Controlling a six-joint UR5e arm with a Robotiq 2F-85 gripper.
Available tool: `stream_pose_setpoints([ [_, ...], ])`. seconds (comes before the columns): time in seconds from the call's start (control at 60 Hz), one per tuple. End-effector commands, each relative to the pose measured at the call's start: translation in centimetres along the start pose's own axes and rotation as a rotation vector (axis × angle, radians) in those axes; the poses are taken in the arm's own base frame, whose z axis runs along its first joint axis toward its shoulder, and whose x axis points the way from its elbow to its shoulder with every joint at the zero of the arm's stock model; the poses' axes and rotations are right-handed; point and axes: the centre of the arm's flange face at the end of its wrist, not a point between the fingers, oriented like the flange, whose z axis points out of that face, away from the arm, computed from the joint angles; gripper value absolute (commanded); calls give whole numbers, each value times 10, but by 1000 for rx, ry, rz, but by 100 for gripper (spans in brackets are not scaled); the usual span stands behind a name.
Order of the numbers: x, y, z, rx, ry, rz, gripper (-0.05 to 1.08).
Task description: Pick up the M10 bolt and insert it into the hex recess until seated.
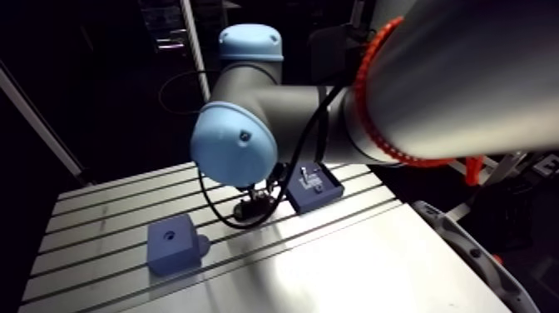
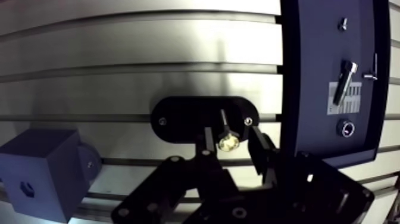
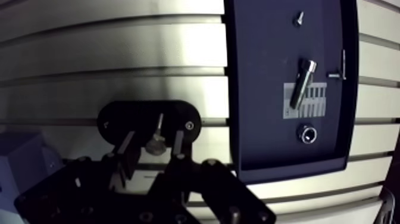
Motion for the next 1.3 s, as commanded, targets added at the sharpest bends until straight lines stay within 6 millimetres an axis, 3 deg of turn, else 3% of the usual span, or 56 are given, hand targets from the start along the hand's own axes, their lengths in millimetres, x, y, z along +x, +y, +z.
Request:
stream_pose_setpoints([
  [0.017, 0, 0, 1, -2, 4, -1, 59],
  [1.3, 0, 0, 2, 1, 0, 1, 67],
])
